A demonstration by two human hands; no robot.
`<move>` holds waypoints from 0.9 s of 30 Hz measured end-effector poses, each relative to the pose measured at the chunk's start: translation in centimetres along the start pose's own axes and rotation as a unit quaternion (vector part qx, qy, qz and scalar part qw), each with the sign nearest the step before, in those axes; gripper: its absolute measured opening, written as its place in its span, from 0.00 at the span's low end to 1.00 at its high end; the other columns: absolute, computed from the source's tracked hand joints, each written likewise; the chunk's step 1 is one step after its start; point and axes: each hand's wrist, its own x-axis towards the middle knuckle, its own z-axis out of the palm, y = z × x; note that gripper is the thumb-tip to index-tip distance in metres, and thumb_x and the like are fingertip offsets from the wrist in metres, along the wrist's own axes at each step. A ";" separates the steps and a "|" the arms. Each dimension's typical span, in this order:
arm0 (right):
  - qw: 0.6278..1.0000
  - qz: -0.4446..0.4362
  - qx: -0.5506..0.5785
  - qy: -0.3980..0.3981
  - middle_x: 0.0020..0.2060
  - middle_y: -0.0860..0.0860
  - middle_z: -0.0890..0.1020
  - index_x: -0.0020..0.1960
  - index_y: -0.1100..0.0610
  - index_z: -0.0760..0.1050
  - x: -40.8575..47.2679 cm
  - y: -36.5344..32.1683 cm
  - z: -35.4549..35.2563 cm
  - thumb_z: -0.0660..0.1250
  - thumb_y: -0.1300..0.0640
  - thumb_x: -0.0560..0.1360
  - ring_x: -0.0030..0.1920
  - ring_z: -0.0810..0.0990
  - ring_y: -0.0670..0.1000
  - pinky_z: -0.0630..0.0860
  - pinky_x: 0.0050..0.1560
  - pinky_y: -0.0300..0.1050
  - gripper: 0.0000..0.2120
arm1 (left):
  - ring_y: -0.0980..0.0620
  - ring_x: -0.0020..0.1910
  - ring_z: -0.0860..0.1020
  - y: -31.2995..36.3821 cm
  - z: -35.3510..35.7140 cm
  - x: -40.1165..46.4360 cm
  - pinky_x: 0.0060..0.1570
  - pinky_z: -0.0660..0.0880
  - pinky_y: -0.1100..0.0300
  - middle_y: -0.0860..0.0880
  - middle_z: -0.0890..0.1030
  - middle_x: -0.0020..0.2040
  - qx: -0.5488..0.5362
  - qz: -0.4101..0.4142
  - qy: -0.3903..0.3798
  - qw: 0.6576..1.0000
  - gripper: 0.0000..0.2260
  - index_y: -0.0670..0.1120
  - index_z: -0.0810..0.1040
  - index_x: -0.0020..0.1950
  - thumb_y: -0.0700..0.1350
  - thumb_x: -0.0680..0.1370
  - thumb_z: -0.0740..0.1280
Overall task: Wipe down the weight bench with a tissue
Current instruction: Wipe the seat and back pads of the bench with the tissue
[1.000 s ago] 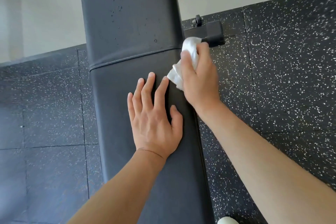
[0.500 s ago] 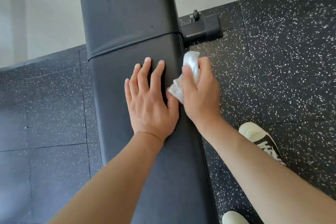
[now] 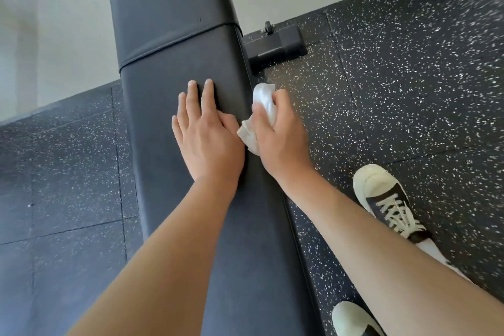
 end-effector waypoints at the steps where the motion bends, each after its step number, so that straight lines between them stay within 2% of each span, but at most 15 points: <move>1: 1.000 0.005 -0.003 0.001 0.36 0.46 0.76 0.48 0.48 0.63 -1.8 0.4 -0.5 0.61 0.47 0.82 0.39 0.75 0.55 0.67 0.40 0.49 0.09 | 0.47 0.83 0.54 -0.3 -0.3 -2.2 0.80 0.52 0.46 0.49 0.59 0.84 0.000 0.001 -0.005 1.000 0.26 0.51 0.64 0.82 0.44 0.82 0.55; 6: 0.999 0.033 -0.004 -0.014 0.34 0.45 0.75 0.48 0.48 0.65 -10.9 1.9 -3.6 0.59 0.44 0.81 0.36 0.74 0.51 0.67 0.37 0.50 0.09 | 0.51 0.84 0.51 -4.3 -3.2 -13.3 0.81 0.53 0.44 0.52 0.55 0.85 0.027 0.066 -0.063 0.995 0.28 0.51 0.60 0.83 0.44 0.82 0.53; 10: 0.998 0.042 -0.015 -0.040 0.33 0.43 0.74 0.48 0.46 0.65 -14.0 3.1 -5.0 0.58 0.41 0.81 0.36 0.73 0.47 0.65 0.37 0.47 0.09 | 0.47 0.83 0.57 -5.2 -2.9 -14.5 0.78 0.58 0.42 0.50 0.61 0.83 0.027 0.068 -0.035 0.997 0.28 0.48 0.65 0.81 0.42 0.79 0.57; 14: 0.998 0.052 -0.011 -0.034 0.33 0.44 0.74 0.48 0.45 0.64 -9.0 1.6 -3.5 0.58 0.41 0.80 0.35 0.73 0.46 0.65 0.37 0.48 0.09 | 0.47 0.83 0.57 -5.2 -2.5 -14.2 0.78 0.58 0.42 0.50 0.60 0.83 0.027 0.077 -0.030 0.996 0.29 0.49 0.65 0.81 0.43 0.79 0.56; 17: 0.997 0.077 0.011 -0.019 0.41 0.50 0.80 0.53 0.49 0.69 -0.9 -0.3 -0.5 0.60 0.45 0.81 0.42 0.78 0.56 0.75 0.44 0.54 0.08 | 0.46 0.83 0.57 -5.3 -2.4 -14.2 0.78 0.58 0.42 0.50 0.61 0.83 0.034 0.079 -0.030 0.996 0.28 0.49 0.65 0.81 0.44 0.79 0.55; 19: 0.997 0.078 0.012 -0.012 0.46 0.52 0.83 0.58 0.52 0.72 4.2 -1.5 1.0 0.61 0.47 0.81 0.47 0.80 0.59 0.75 0.47 0.53 0.11 | 0.47 0.83 0.57 -5.3 -2.4 -14.1 0.78 0.58 0.42 0.50 0.60 0.83 0.036 0.077 -0.032 0.996 0.29 0.49 0.65 0.81 0.44 0.79 0.55; 21: 0.997 0.075 0.007 -0.005 0.48 0.53 0.83 0.61 0.53 0.73 7.0 -2.2 1.9 0.62 0.47 0.81 0.49 0.80 0.59 0.72 0.45 0.50 0.12 | 0.47 0.83 0.57 -5.4 -2.5 -14.1 0.78 0.58 0.42 0.50 0.60 0.83 0.039 0.077 -0.036 0.996 0.29 0.49 0.65 0.81 0.44 0.79 0.55; 24: 0.998 0.062 0.010 0.001 0.42 0.50 0.80 0.57 0.52 0.72 5.7 -1.9 1.5 0.62 0.48 0.81 0.44 0.77 0.57 0.72 0.43 0.51 0.10 | 0.46 0.83 0.57 -5.2 -2.7 -14.1 0.78 0.58 0.40 0.50 0.60 0.84 0.045 0.071 -0.046 0.995 0.29 0.48 0.65 0.81 0.44 0.78 0.56; 27: 0.999 0.050 0.008 -0.014 0.37 0.47 0.77 0.49 0.50 0.67 -0.3 -0.2 -0.3 0.61 0.46 0.81 0.39 0.76 0.54 0.72 0.40 0.52 0.09 | 0.45 0.83 0.57 -5.2 -2.7 -14.2 0.78 0.59 0.39 0.49 0.59 0.84 0.051 0.064 -0.048 0.995 0.29 0.48 0.64 0.82 0.45 0.78 0.55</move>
